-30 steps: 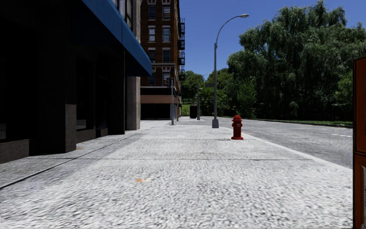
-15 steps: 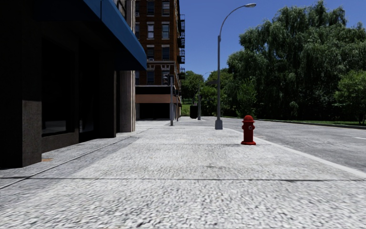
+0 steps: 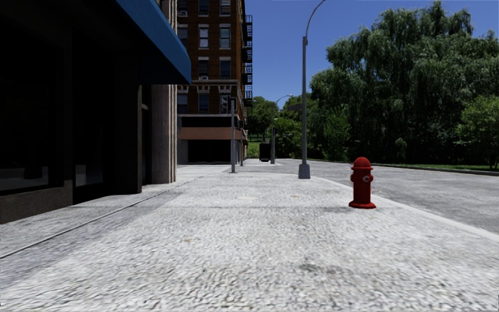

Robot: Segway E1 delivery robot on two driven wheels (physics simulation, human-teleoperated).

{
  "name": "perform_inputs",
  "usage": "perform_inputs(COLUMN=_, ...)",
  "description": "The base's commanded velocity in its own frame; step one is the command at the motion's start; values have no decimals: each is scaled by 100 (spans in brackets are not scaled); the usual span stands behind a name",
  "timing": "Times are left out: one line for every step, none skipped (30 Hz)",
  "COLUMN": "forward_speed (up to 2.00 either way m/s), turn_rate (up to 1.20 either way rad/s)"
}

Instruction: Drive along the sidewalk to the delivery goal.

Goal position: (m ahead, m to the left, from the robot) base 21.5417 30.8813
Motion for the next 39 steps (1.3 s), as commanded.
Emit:
perform_inputs(forward_speed=200, turn_rate=0)
perform_inputs(forward_speed=200, turn_rate=0)
perform_inputs(forward_speed=200, turn_rate=0)
perform_inputs(forward_speed=200, turn_rate=0)
perform_inputs(forward_speed=200, turn_rate=0)
perform_inputs(forward_speed=200, turn_rate=0)
perform_inputs(forward_speed=200, turn_rate=0)
perform_inputs(forward_speed=200, turn_rate=0)
perform_inputs(forward_speed=200, turn_rate=0)
perform_inputs(forward_speed=200, turn_rate=0)
perform_inputs(forward_speed=200, turn_rate=0)
perform_inputs(forward_speed=200, turn_rate=0)
perform_inputs(forward_speed=200, turn_rate=0)
perform_inputs(forward_speed=200, turn_rate=0)
perform_inputs(forward_speed=200, turn_rate=0)
perform_inputs(forward_speed=200, turn_rate=0)
perform_inputs(forward_speed=200, turn_rate=0)
perform_inputs(forward_speed=200, turn_rate=0)
perform_inputs(forward_speed=200, turn_rate=0)
perform_inputs(forward_speed=200, turn_rate=0)
perform_inputs(forward_speed=200, turn_rate=0)
perform_inputs(forward_speed=200, turn_rate=0)
perform_inputs(forward_speed=200, turn_rate=0)
perform_inputs(forward_speed=200, turn_rate=0)
perform_inputs(forward_speed=200, turn_rate=0)
perform_inputs(forward_speed=200, turn_rate=0)
perform_inputs(forward_speed=200, turn_rate=0)
perform_inputs(forward_speed=200, turn_rate=0)
perform_inputs(forward_speed=200, turn_rate=0)
perform_inputs(forward_speed=200, turn_rate=0)
perform_inputs(forward_speed=200, turn_rate=0)
perform_inputs(forward_speed=200, turn_rate=0)
perform_inputs(forward_speed=200, turn_rate=0)
perform_inputs(forward_speed=200, turn_rate=0)
perform_inputs(forward_speed=200, turn_rate=0)
perform_inputs(forward_speed=200, turn_rate=0)
perform_inputs(forward_speed=200, turn_rate=0)
perform_inputs(forward_speed=200, turn_rate=0)
perform_inputs(forward_speed=200, turn_rate=0)
